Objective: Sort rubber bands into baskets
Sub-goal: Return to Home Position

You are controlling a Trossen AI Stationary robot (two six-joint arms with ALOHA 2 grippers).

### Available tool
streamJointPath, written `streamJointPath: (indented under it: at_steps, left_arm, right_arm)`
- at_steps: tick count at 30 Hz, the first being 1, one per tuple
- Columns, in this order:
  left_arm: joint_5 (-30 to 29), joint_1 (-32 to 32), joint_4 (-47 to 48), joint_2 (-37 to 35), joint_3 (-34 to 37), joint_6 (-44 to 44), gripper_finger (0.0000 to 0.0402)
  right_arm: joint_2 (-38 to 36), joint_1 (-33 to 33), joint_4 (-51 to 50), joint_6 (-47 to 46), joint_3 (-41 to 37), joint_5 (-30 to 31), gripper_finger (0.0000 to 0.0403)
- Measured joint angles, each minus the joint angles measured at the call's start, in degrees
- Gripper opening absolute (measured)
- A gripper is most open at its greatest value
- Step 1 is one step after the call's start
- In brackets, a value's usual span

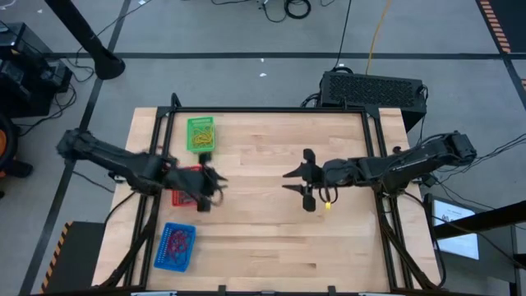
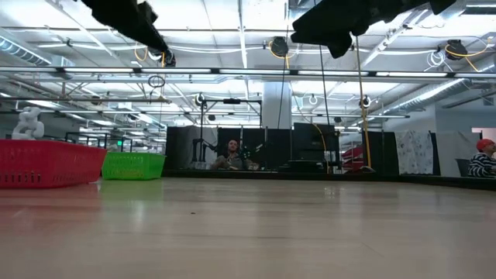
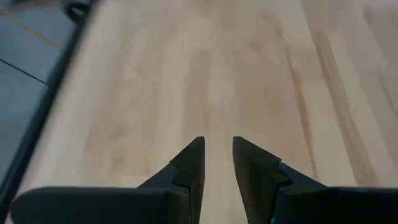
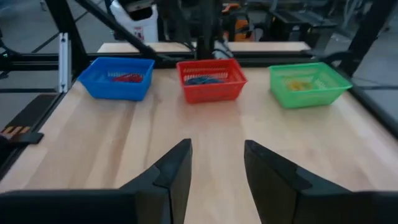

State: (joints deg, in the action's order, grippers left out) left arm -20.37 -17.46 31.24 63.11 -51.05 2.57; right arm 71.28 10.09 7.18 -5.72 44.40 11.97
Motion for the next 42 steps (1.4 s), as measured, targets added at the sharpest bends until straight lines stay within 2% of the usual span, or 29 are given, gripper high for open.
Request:
streamJointPath:
  at_steps: [4, 10, 14, 18, 20, 22, 24, 28, 31, 35, 42]
  left_arm:
    - [0.41, 4.01, -4.93, -15.31, 8.41, -0.21, 0.009]
    - [0.76, 5.12, -10.34, -38.79, 21.0, -0.18, 0.009]
    - [0.78, 5.07, -11.16, -51.53, 26.66, 0.07, 0.009]
    - [0.72, 5.07, -12.22, -61.77, 30.72, 0.16, 0.009]
    - [0.18, 5.07, -15.43, -63.03, 32.35, 1.11, 0.009]
    - [-3.08, 5.07, -16.87, -62.54, 33.54, 4.16, 0.009]
    - [-4.46, 5.1, -24.74, -60.76, 35.92, 5.16, 0.009]
    - [-1.96, 5.07, -30.47, -60.47, 41.3, 2.74, 0.009]
    - [-1.46, 5.07, -30.93, -61.17, 43.38, 2.77, 0.009]
    - [1.82, 5.06, -30.5, -61.8, 45.37, 4.04, 0.009]
    - [2.65, 5.07, -30.97, -61.94, 47.48, 5.95, 0.009]
  right_arm:
    - [-3.43, -2.9, -2.7, 2.28, 0.01, -0.82, 0.0139]
    - [-7.9, -7.78, -7.61, 3.15, 0.0, -5.24, 0.0139]
    - [-10.77, -10.04, -5.86, 3.4, -2.99, -6.43, 0.0139]
    - [-15.0, -12.71, 1.31, 0.59, -10.82, -6.38, 0.0139]
    - [-17.31, -14.12, 6.35, -1.78, -15.39, -6.36, 0.0139]
    - [-19.77, -15.32, 10.67, -4.12, -19.79, -6.36, 0.0139]
    - [-21.99, -16.15, 16.21, -5.96, -24.33, -6.32, 0.0139]
    - [-26.15, -17.64, 26.16, -9.67, -33.61, -6.24, 0.0139]
    - [-28.87, -18.42, 30.14, -12.71, -38.69, -6.23, 0.0139]
    - [-32.63, -18.92, 30.19, -14.42, -43.71, -6.25, 0.0139]
    - [-36.67, -19.13, 16.5, -13.52, -43.6, -6.52, 0.0139]
